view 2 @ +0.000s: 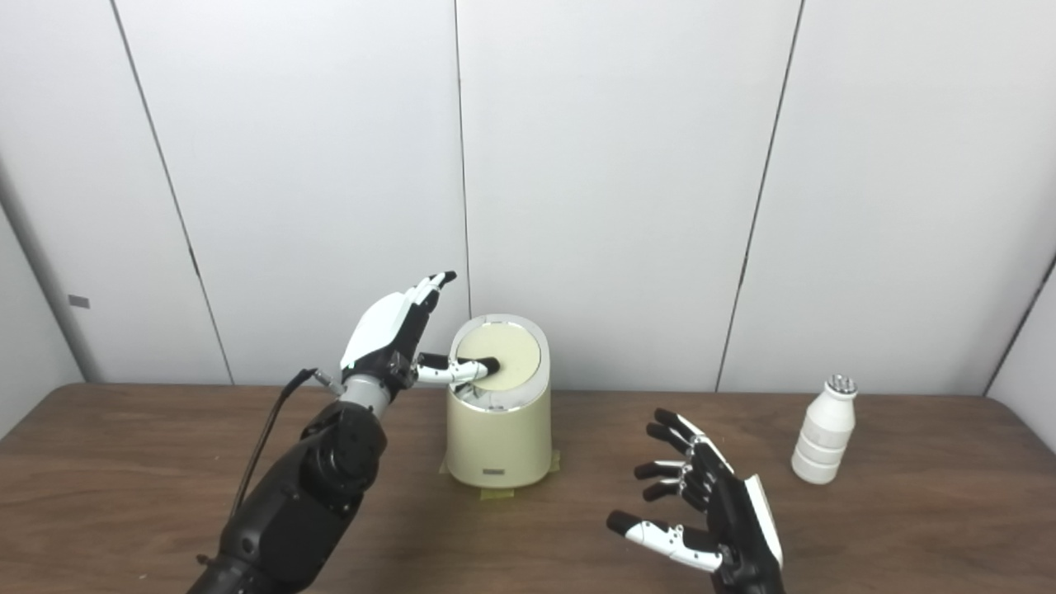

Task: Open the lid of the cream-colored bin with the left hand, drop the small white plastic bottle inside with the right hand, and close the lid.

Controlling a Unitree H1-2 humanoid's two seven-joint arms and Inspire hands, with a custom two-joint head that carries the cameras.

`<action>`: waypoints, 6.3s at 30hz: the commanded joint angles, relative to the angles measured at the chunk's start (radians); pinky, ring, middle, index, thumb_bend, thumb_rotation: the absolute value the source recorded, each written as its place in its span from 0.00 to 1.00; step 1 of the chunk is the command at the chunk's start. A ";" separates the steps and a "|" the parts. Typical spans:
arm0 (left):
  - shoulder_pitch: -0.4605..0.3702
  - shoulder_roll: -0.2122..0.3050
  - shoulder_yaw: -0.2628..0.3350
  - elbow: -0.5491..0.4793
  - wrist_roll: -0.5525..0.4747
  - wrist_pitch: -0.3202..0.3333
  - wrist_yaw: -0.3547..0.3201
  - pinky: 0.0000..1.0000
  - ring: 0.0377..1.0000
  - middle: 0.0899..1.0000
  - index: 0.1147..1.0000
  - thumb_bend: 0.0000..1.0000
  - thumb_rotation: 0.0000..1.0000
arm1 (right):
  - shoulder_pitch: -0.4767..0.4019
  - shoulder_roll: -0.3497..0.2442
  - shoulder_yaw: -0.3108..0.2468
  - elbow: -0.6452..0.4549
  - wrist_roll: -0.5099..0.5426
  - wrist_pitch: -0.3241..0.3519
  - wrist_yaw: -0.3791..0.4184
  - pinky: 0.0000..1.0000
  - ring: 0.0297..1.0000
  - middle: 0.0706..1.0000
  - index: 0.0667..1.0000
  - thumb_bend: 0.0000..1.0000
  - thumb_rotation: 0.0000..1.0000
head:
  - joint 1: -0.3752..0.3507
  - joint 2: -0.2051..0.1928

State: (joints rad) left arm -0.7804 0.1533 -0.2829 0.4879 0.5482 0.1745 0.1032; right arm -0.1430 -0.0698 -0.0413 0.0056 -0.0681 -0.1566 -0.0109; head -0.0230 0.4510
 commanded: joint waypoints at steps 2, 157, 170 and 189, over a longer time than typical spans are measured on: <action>-0.047 -0.007 -0.004 -0.019 0.010 -0.009 -0.001 1.00 1.00 1.00 1.00 1.00 0.26 | -0.034 0.004 0.007 -0.043 -0.006 -0.010 -0.006 0.47 0.58 0.79 0.81 0.70 0.18 | -0.001 0.001; 0.570 0.080 0.333 -0.314 -0.494 -0.396 -0.178 0.62 0.71 0.77 0.80 0.56 0.31 | -0.328 -0.451 -0.117 0.193 -0.153 0.429 0.020 0.67 0.79 0.88 0.88 0.77 0.17 | -0.440 -0.114; 0.571 0.082 0.332 -0.310 -0.486 -0.403 -0.181 0.61 0.70 0.76 0.78 0.56 0.29 | -0.331 -0.413 -0.123 0.324 -0.154 0.335 -0.080 0.65 0.74 0.81 0.82 0.78 0.06 | -0.441 -0.112; 0.585 0.075 0.331 -0.343 -0.476 -0.372 -0.176 0.62 0.69 0.75 0.78 0.58 0.29 | -0.360 -0.377 -0.060 0.473 -0.238 0.191 -0.244 0.58 0.62 0.67 0.68 0.76 0.00 | -0.437 -0.109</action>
State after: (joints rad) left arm -0.1879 0.2200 0.0462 0.1727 0.0657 -0.1793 -0.0839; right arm -0.4482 -0.4301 -0.0961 0.4939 -0.2978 0.0501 -0.2303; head -0.4602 0.3421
